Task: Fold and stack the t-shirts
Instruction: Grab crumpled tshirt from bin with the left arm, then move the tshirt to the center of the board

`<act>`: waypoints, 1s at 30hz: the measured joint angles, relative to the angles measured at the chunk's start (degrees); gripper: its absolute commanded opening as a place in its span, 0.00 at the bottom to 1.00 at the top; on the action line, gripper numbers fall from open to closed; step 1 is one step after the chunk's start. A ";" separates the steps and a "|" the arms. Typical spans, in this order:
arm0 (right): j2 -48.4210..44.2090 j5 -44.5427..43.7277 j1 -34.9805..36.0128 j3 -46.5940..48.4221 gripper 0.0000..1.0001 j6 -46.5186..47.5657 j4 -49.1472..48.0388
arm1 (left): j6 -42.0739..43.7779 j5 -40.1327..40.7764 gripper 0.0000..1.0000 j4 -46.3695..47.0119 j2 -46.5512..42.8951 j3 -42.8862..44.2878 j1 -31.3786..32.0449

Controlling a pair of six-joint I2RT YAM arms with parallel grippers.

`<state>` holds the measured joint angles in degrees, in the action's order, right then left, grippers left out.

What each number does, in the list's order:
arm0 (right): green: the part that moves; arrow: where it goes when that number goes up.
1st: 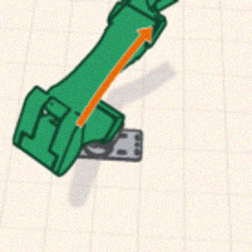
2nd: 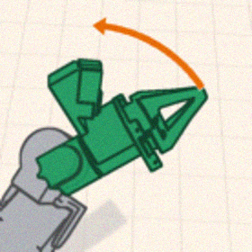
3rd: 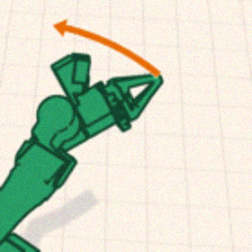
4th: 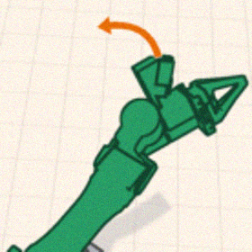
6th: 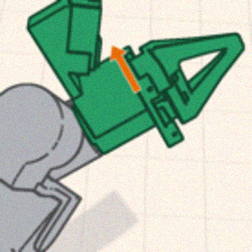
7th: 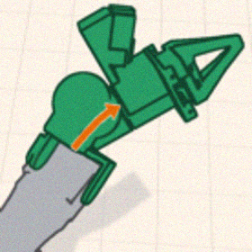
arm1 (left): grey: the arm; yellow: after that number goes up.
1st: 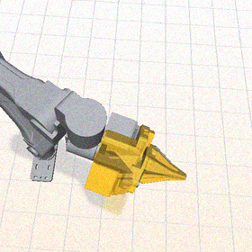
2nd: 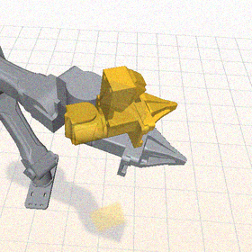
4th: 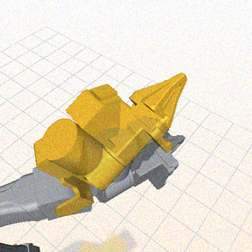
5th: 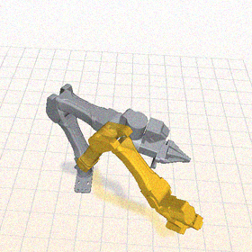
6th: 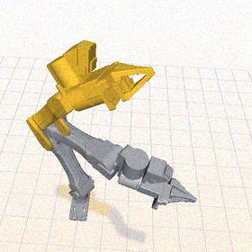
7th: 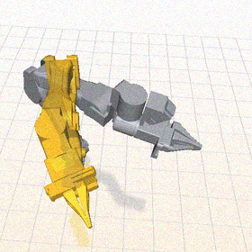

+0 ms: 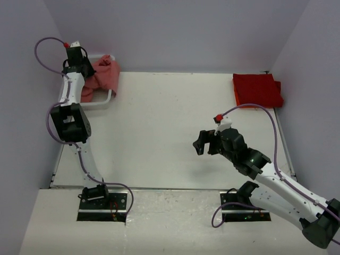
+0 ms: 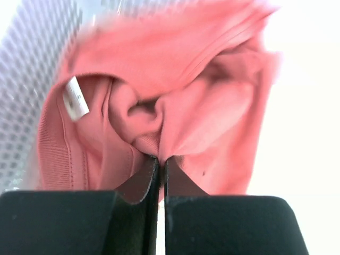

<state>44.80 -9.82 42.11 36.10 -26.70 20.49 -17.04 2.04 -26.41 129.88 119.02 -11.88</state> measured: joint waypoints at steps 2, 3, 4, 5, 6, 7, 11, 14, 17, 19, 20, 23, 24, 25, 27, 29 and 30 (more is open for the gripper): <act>0.33 0.39 0.00 -0.02 0.99 -0.11 -0.44 | -0.37 -1.62 0.00 0.59 -3.87 0.00 0.00; 0.48 0.44 0.00 -0.02 0.99 -0.15 -0.68 | -0.52 -2.23 0.00 0.83 -5.53 0.00 0.00; 0.61 0.46 0.00 -0.02 0.99 -0.15 -0.87 | -0.74 -2.99 0.00 1.09 -7.39 0.00 0.00; 0.72 0.46 0.00 -0.02 0.99 -0.15 -1.03 | -0.96 -3.74 0.00 1.51 -9.07 0.00 0.00; 0.81 0.44 0.00 -0.02 0.99 -0.15 -1.16 | -1.16 -4.33 0.00 1.77 -10.38 0.00 0.02; 0.90 0.46 0.00 -0.02 0.99 -0.15 -1.33 | -1.38 -4.98 0.00 1.97 -11.72 0.00 0.02; 0.96 0.37 0.00 -0.02 0.99 -0.26 -1.81 | -1.62 -7.34 0.00 2.34 -15.10 0.02 0.35; 1.29 -0.24 0.00 -0.02 0.99 -0.83 -1.95 | -1.62 -8.63 0.00 2.12 -16.44 0.02 1.27; 2.40 -2.23 0.00 -0.02 0.99 -1.95 -1.92 | -1.44 -9.40 0.00 1.29 -18.34 0.02 3.34; 3.02 -3.56 0.00 -0.02 0.99 -2.64 -1.90 | -1.40 -9.79 0.00 0.81 -20.33 0.02 5.22; 3.23 -4.26 0.00 -0.02 0.99 -2.93 -1.84 | -1.38 -10.01 0.00 0.57 -21.38 0.09 6.14; 3.21 -5.40 0.00 -0.02 0.99 -3.37 -1.77 | -1.36 -11.13 0.00 -1.42 -25.07 1.97 9.38; 3.10 -5.79 0.00 -0.02 0.99 -3.50 -1.68 | -1.38 -11.61 0.00 -1.70 -26.16 2.73 10.19; 2.95 -5.99 0.00 0.00 0.99 -3.76 -1.60 | -1.42 -12.46 0.00 -1.75 -27.61 3.32 10.99; 2.34 -6.82 0.00 -0.02 0.99 -4.22 -1.31 | -1.79 -14.34 0.00 -1.92 -30.86 3.67 12.31; 1.29 -7.56 0.00 -0.02 0.99 -4.76 -0.74 | -2.14 -15.82 0.00 -1.97 -34.32 3.65 13.29; 0.59 -7.85 0.00 0.00 0.99 -4.98 -0.52 | -2.38 -16.41 0.00 -1.88 -35.91 3.52 13.77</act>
<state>45.39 -17.67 42.11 36.10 -31.68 19.97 -19.42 -14.37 -28.29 93.97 122.54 1.89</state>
